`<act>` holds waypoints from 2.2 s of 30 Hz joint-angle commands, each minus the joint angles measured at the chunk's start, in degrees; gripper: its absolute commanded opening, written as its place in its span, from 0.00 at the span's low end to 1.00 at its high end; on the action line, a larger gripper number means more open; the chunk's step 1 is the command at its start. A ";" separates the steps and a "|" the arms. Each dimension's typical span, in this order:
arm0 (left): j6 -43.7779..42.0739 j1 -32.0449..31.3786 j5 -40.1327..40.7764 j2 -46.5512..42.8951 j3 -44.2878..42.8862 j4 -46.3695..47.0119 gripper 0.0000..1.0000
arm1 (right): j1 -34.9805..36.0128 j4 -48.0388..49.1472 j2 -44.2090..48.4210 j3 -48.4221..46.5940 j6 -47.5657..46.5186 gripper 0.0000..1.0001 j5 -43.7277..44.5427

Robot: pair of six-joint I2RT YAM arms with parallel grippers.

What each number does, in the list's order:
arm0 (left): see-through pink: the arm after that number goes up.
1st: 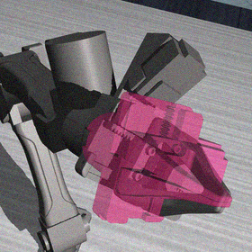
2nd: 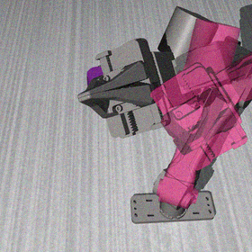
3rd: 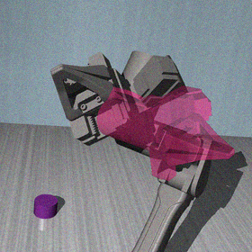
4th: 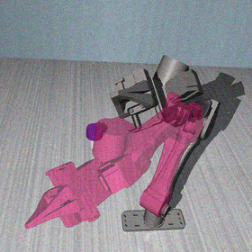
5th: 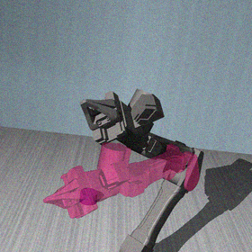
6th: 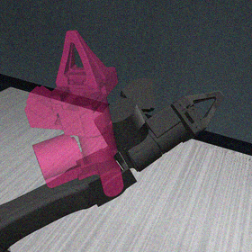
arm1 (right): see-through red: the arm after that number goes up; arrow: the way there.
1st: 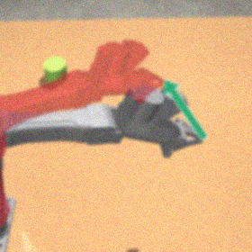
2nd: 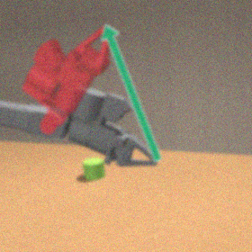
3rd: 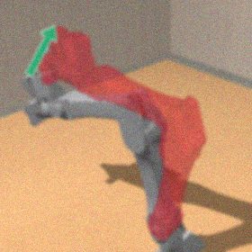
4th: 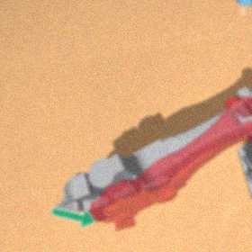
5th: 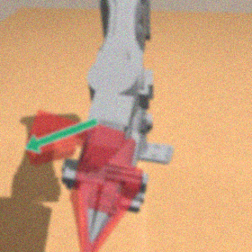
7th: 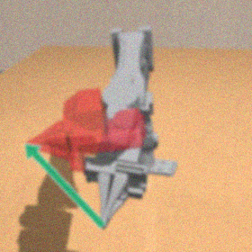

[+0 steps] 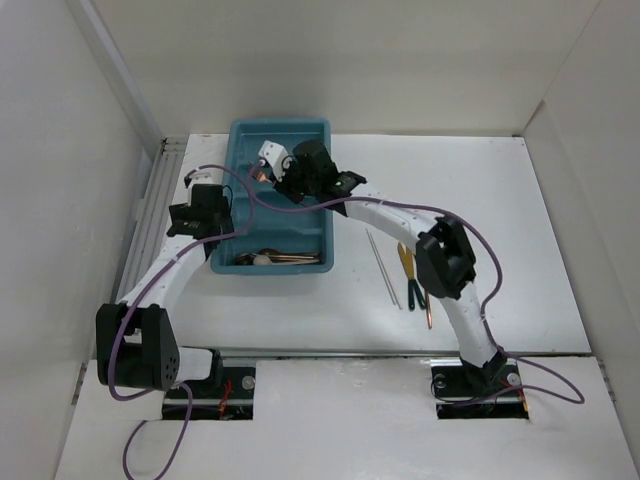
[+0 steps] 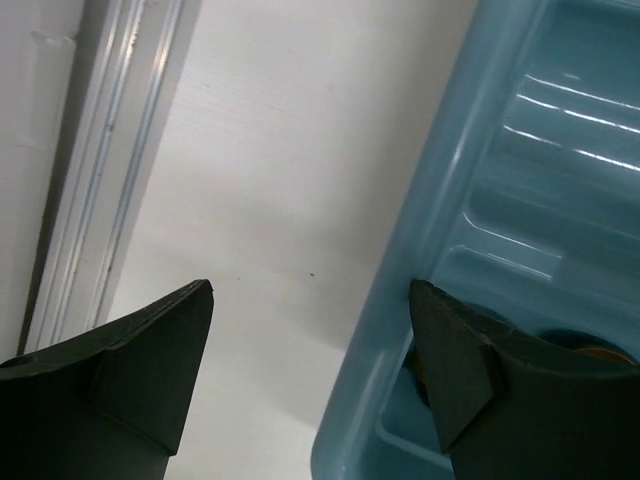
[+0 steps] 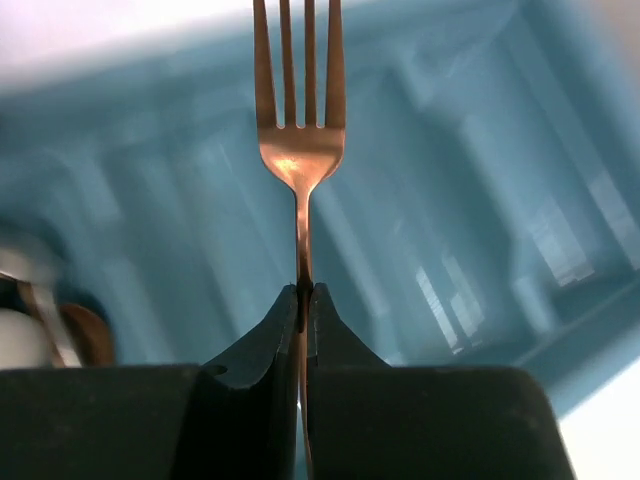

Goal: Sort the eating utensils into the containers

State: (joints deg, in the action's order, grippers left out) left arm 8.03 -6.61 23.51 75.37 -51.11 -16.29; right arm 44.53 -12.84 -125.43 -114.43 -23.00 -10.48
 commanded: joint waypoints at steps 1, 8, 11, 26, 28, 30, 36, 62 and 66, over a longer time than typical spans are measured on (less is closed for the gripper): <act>0.32 1.16 3.48 -2.25 -0.30 -0.84 0.77 | -0.33 2.73 -3.41 -1.84 -1.96 0.00 -1.47; 0.32 1.16 3.48 -1.72 0.31 -0.32 0.77 | 2.75 0.02 -3.16 0.78 -6.61 0.52 0.18; 0.32 1.16 2.95 -1.19 0.31 -0.32 0.77 | 2.75 -1.13 -0.18 0.79 -6.09 0.65 1.94; -0.74 1.16 1.37 -0.67 0.31 0.74 0.78 | -21.83 -24.77 14.33 18.17 21.42 0.55 14.15; -0.74 1.16 0.84 -0.67 0.31 0.74 0.78 | -23.87 -24.78 15.81 23.80 20.12 0.55 14.96; -0.74 1.16 0.84 -0.67 0.31 0.74 0.78 | -26.24 -24.78 16.44 27.14 19.41 0.57 14.27; -0.74 1.16 0.84 -0.67 0.31 0.74 0.78 | -28.62 -23.91 16.44 30.14 18.87 0.58 13.65; -1.26 1.16 0.31 -0.67 0.31 1.27 0.78 | -27.31 -23.01 9.93 22.71 15.89 0.00 12.68; -1.26 1.16 0.31 -0.67 0.31 1.27 0.78 | -22.31 -20.39 14.23 14.34 13.87 0.00 11.54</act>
State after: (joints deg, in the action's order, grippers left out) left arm 7.25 -5.63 23.97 74.91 -51.11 -15.62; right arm 17.61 -38.06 -116.05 -92.38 -7.11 2.66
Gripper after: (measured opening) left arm 0.775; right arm 0.023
